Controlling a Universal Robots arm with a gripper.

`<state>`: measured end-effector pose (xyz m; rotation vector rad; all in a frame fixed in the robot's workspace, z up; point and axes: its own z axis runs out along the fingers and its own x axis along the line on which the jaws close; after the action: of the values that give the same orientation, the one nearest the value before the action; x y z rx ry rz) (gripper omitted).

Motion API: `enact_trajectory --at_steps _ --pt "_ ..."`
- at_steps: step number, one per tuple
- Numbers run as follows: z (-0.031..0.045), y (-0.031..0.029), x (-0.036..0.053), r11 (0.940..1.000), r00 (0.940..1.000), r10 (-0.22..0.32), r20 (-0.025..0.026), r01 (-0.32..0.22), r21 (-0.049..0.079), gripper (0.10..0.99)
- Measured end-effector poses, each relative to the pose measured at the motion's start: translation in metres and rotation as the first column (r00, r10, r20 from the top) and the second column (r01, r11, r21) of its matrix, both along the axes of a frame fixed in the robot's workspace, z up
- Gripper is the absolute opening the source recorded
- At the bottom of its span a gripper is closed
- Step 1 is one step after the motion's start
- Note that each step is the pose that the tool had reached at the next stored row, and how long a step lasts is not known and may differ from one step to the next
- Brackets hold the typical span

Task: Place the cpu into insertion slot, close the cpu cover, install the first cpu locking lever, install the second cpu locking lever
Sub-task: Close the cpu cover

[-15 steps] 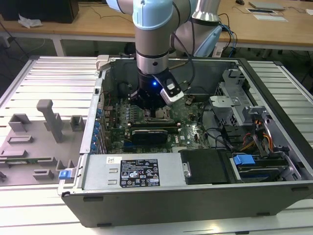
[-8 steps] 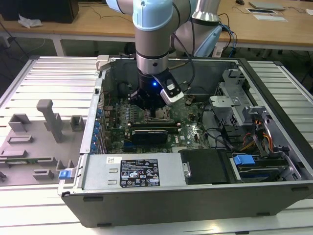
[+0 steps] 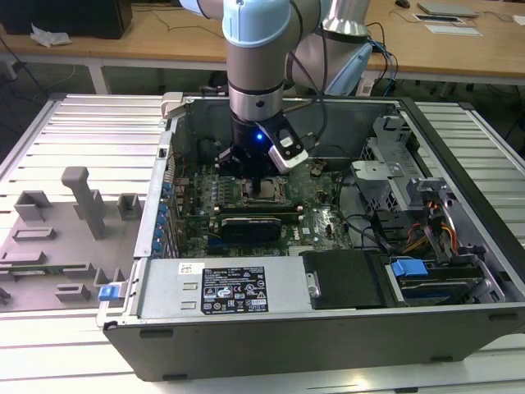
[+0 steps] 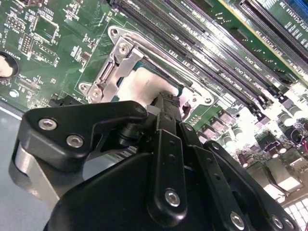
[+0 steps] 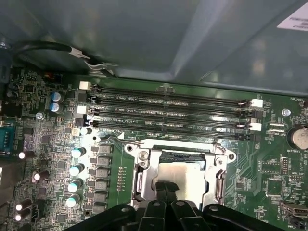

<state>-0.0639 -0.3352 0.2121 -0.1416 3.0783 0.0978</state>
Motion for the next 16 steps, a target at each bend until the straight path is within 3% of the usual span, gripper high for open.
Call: enact_trajectory --at_steps 3,7,11,16 --pt "0.0021 0.0001 0.0000 1.0000 1.0000 0.001 0.0002 -0.001 0.000 0.106" --pt "0.0018 0.0001 -0.0081 0.9999 0.9999 0.013 0.0001 -0.013 0.001 0.106" --pt "0.0008 0.0000 -0.0103 0.9982 0.9982 0.060 0.0001 -0.060 0.002 0.106" --pt "-0.0004 0.0004 -0.0134 0.9984 0.9984 0.057 0.0000 -0.057 0.002 0.106"
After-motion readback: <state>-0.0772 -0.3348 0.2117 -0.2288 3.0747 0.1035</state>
